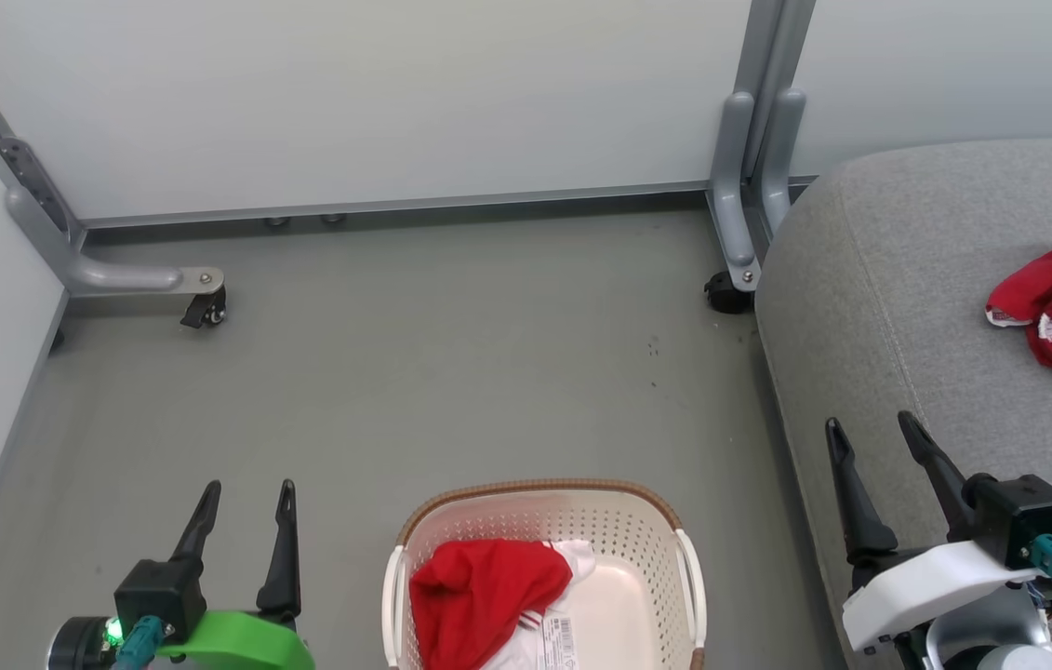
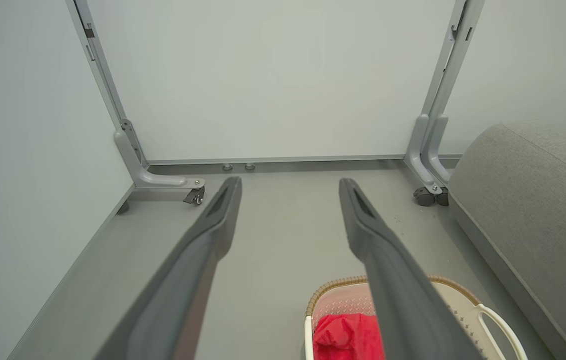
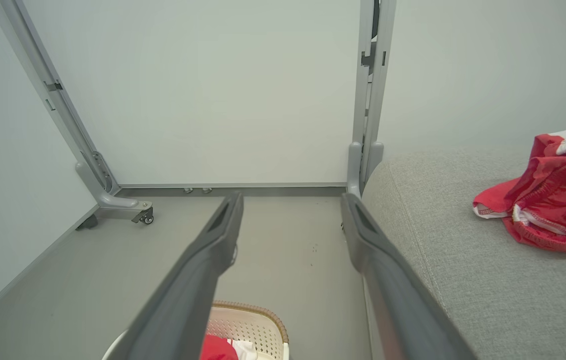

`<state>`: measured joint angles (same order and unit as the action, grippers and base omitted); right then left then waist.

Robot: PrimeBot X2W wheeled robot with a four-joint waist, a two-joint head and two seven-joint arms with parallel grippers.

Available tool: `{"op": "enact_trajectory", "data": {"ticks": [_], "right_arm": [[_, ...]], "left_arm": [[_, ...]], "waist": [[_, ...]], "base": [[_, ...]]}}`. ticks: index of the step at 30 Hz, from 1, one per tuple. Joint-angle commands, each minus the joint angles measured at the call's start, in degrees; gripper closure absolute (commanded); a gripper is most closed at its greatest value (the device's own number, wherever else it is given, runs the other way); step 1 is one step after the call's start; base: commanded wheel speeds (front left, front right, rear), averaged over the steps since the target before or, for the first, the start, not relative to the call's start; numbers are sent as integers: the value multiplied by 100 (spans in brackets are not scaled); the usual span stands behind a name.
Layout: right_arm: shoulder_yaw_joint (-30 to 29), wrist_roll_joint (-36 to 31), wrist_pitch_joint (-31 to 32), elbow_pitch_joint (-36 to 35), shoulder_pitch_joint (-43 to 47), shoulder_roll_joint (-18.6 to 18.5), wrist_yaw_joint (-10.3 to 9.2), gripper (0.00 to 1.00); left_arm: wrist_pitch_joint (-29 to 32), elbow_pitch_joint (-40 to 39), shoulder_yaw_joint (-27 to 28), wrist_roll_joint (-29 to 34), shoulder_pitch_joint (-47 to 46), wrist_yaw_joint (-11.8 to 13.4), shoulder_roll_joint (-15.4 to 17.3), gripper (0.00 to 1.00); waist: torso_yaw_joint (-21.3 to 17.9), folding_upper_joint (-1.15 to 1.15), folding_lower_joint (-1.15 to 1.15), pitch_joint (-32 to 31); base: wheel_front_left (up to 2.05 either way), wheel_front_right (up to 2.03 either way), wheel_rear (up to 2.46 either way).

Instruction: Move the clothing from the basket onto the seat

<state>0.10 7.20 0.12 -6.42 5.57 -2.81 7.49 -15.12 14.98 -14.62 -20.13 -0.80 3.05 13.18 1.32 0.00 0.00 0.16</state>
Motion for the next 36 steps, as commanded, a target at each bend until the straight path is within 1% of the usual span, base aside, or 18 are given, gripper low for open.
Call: {"op": "enact_trajectory", "data": {"ticks": [1, 7, 11, 15, 19, 26, 36], "right_arm": [[-34, -34, 10, -55, -58, -18, 0, 0], [-105, -72, 21, -236, -234, -18, 0, 0], [-140, -121, 34, -424, -457, -18, 0, 0], [-161, -184, 18, -611, -720, -18, 0, 0], [-136, -212, -17, -769, -997, -17, 0, 0], [-40, -191, -135, -905, -1418, -17, 0, 0], [136, -18, -457, -841, -1908, -15, 0, 0]], "left_arm": [[-3, -40, 26, 54, -185, 32, -24, 0], [-3, -63, -36, 169, -569, -43, -159, 0], [-3, 18, -135, 323, -946, -108, -310, 0], [-3, 287, -328, 519, -1384, -212, -536, 0], [-3, 796, -672, 707, -1867, -372, -754, 0], [62, 1904, -1383, 1049, -2671, -548, -964, 0], [459, 3423, -2444, 1718, -3849, -559, -1008, 0]], "waist": [[32, 0, 0, 87], [132, 0, 0, 477], [143, 0, 0, 923], [118, 0, 0, 1437], [16, 0, 0, 1974], [-241, 0, 0, 2811], [-691, 0, 0, 3940]], "base": [[0, 0, 0], [0, 0, 0], [0, 0, 0], [0, 0, 0], [0, 0, 0], [0, 0, 0], [0, 0, 0]]}}
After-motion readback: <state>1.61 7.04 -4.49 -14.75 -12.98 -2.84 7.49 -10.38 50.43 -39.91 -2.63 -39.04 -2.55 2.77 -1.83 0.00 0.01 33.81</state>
